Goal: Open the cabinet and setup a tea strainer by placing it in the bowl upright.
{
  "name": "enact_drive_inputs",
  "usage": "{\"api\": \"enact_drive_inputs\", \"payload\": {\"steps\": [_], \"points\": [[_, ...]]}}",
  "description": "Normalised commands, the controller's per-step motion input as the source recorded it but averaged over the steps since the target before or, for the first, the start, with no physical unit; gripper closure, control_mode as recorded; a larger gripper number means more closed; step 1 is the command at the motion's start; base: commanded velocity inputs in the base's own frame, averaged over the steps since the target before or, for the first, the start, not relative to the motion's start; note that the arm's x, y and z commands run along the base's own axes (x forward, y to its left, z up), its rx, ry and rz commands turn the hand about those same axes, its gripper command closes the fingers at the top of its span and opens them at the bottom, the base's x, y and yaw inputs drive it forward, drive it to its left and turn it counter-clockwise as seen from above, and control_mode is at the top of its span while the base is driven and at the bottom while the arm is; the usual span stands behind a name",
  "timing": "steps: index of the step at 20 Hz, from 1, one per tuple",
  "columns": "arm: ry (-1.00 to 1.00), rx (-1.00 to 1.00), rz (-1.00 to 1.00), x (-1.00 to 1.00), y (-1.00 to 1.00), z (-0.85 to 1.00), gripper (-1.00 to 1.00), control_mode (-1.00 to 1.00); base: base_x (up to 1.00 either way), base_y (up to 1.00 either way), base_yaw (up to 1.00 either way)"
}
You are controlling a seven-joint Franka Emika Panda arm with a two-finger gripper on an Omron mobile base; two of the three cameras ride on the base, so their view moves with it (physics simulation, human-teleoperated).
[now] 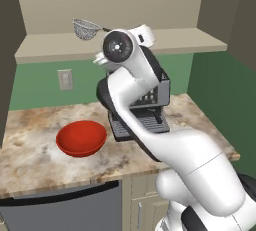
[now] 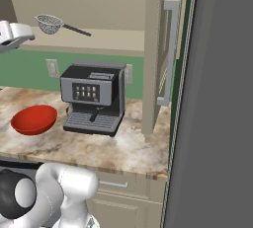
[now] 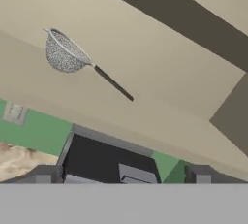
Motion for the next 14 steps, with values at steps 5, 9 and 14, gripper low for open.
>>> {"api": "enact_drive_inputs", "payload": {"steps": [5, 9, 14], "points": [[0.07, 0.21, 0.02, 0.02, -0.03, 0.12, -1.0, -1.0, 0.0, 0.0, 0.0], [0.06, 0.18, 0.11, 0.0, 0.0, 0.28, -1.0, -1.0, 0.0, 0.0, 0.0], [0.0, 0.05, 0.15, 0.0, 0.05, 0.35, -1.0, -1.0, 0.0, 0.0, 0.0]]}}
